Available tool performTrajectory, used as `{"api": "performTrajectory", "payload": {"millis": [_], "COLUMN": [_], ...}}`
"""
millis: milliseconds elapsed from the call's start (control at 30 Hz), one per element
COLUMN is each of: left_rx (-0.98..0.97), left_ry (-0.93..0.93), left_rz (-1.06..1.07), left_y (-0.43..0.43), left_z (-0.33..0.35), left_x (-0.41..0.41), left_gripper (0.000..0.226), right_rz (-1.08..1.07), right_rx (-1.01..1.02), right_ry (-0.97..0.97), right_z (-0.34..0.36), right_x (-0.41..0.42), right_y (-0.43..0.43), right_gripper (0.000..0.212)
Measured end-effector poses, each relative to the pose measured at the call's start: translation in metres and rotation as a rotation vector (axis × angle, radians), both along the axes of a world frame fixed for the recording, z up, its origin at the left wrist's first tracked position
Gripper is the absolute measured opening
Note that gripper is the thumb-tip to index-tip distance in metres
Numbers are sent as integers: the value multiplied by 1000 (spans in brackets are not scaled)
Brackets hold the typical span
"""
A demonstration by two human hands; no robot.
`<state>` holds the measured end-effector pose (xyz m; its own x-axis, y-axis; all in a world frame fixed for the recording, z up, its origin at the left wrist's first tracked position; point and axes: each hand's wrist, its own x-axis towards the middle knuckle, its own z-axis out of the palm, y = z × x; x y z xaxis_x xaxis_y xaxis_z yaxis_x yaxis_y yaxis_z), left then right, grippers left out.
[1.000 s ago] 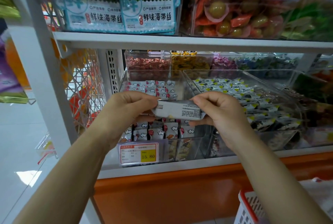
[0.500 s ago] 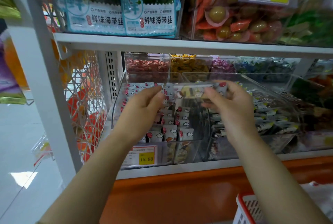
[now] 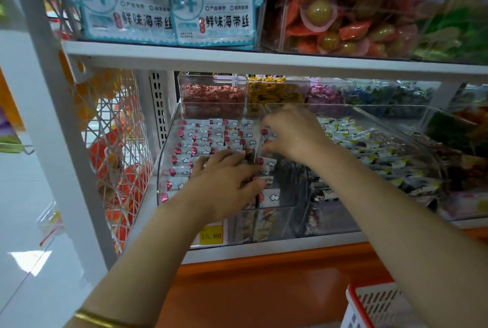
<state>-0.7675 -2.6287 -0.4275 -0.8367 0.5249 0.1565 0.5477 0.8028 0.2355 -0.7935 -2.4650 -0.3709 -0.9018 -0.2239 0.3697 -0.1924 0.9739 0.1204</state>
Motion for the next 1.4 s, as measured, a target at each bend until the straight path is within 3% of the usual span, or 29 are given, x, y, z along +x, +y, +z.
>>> {"api": "performTrajectory", "payload": {"millis": [133, 233, 333, 400, 500, 667, 867, 1067, 1300, 1400], "left_rx": [6, 17, 27, 26, 54, 144, 142, 196, 405, 526], "left_ry": [-13, -27, -42, -50, -49, -22, 27, 37, 102, 113], "left_rz": [-22, -36, -39, -42, -43, -8, -1, 9, 100, 152], "left_y": [-5, -8, -8, -9, -11, -12, -13, -15, -19, -20], "left_z": [0, 1, 3, 5, 8, 13, 15, 17, 21, 23], "left_x": [2, 3, 4, 4, 3, 0, -1, 3, 7, 12], "left_gripper": [49, 48, 47, 48, 48, 44, 39, 36, 30, 30], "right_rz": [37, 103, 72, 78, 82, 74, 19, 40, -23, -18], "right_rx": [157, 245, 256, 222, 170, 72, 223, -41, -366, -657], "right_ry": [-136, -254, -377, -418, -401, -129, -210, -122, 284, 403], "right_z": [4, 0, -5, -3, 1, -1, -13, -8, 2, 3], "right_x": [-8, -15, -22, -26, -32, -49, -61, -53, -18, 7], "right_y": [-9, -7, -5, -3, -1, -16, -31, -19, 6, 15], "right_gripper": [41, 13, 32, 27, 22, 20, 10, 11, 10, 11]}}
